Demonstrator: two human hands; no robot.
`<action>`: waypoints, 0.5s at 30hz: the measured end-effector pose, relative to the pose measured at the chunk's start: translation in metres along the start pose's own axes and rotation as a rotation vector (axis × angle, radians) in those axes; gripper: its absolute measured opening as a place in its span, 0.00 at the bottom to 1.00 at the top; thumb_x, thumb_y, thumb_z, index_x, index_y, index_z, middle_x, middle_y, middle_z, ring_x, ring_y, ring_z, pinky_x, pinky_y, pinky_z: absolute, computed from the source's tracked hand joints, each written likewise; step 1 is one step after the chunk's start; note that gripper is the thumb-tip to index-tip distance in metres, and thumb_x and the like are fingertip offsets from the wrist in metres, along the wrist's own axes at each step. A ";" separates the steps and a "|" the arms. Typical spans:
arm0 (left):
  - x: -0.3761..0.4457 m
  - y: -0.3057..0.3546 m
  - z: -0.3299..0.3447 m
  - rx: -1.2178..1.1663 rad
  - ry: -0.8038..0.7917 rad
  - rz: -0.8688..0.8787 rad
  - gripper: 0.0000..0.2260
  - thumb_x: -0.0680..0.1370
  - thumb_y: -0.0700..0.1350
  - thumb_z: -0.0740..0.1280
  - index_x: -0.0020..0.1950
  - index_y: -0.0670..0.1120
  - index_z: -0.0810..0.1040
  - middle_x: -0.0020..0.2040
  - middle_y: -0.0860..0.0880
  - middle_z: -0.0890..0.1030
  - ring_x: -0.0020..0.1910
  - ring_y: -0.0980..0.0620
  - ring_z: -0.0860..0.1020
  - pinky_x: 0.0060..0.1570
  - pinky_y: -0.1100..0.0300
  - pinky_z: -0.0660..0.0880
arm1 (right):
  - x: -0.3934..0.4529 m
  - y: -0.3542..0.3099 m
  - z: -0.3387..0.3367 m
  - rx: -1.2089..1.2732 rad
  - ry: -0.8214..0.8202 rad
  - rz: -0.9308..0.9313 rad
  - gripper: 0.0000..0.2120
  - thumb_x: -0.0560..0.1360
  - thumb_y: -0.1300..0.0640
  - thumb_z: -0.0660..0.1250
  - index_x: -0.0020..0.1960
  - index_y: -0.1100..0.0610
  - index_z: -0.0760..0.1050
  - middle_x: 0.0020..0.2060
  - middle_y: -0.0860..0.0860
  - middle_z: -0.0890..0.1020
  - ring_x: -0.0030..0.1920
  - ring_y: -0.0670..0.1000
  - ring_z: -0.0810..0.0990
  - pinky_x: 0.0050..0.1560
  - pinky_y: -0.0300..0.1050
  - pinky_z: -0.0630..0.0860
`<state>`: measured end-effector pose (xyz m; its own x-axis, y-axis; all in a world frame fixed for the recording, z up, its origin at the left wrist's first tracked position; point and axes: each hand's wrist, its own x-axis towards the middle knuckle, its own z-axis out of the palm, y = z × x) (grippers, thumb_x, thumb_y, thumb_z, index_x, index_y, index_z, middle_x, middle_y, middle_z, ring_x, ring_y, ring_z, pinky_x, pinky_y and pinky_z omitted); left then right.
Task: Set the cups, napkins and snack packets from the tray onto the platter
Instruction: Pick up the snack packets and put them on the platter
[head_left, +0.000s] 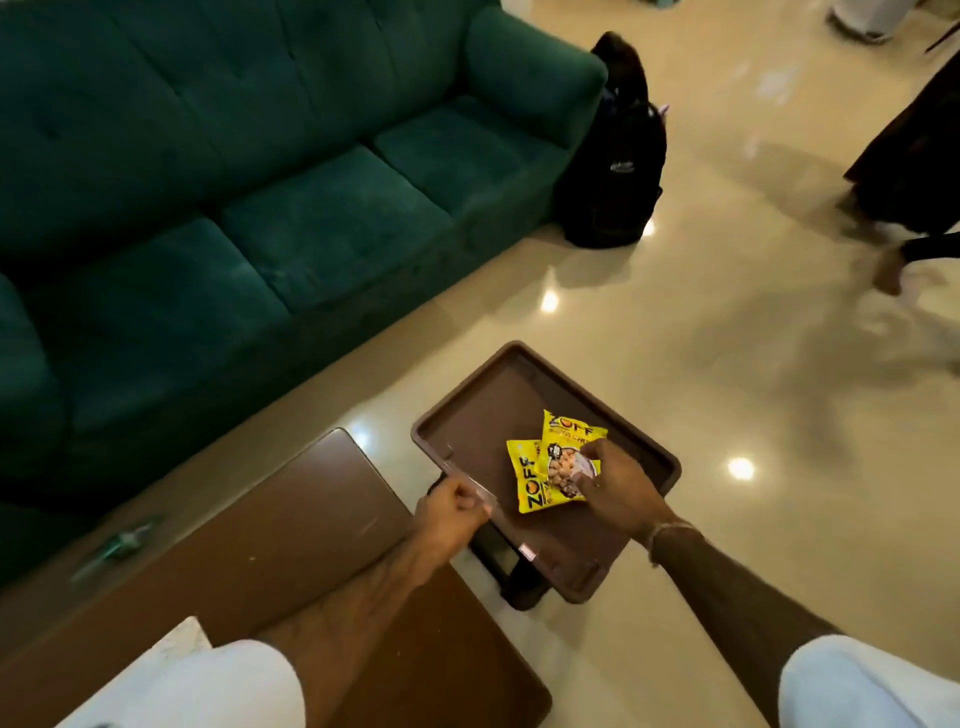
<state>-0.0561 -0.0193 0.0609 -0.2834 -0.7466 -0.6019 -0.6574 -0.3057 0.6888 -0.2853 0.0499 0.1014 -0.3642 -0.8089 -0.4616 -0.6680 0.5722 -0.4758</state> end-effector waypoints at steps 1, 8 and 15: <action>0.016 0.004 0.015 0.002 -0.001 -0.034 0.10 0.71 0.48 0.75 0.47 0.53 0.77 0.46 0.50 0.82 0.45 0.51 0.81 0.43 0.60 0.77 | 0.015 0.017 0.005 -0.007 -0.019 0.022 0.21 0.76 0.56 0.69 0.65 0.61 0.71 0.63 0.59 0.77 0.65 0.60 0.74 0.62 0.47 0.69; 0.117 0.009 0.097 -0.035 0.040 -0.179 0.09 0.73 0.47 0.73 0.50 0.50 0.76 0.43 0.52 0.79 0.42 0.53 0.77 0.34 0.61 0.69 | 0.102 0.092 0.045 0.222 -0.018 0.244 0.28 0.76 0.45 0.69 0.66 0.63 0.68 0.64 0.61 0.76 0.65 0.62 0.75 0.65 0.53 0.72; 0.166 0.006 0.134 -0.142 0.130 -0.230 0.05 0.68 0.43 0.69 0.42 0.47 0.81 0.41 0.50 0.82 0.42 0.48 0.80 0.34 0.62 0.69 | 0.147 0.115 0.079 0.620 0.054 0.428 0.35 0.71 0.39 0.73 0.66 0.62 0.71 0.63 0.59 0.79 0.63 0.61 0.78 0.66 0.56 0.74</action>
<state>-0.2007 -0.0659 -0.0887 -0.0406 -0.7146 -0.6983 -0.5867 -0.5486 0.5956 -0.3643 0.0073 -0.0797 -0.5515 -0.4953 -0.6713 0.0207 0.7963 -0.6046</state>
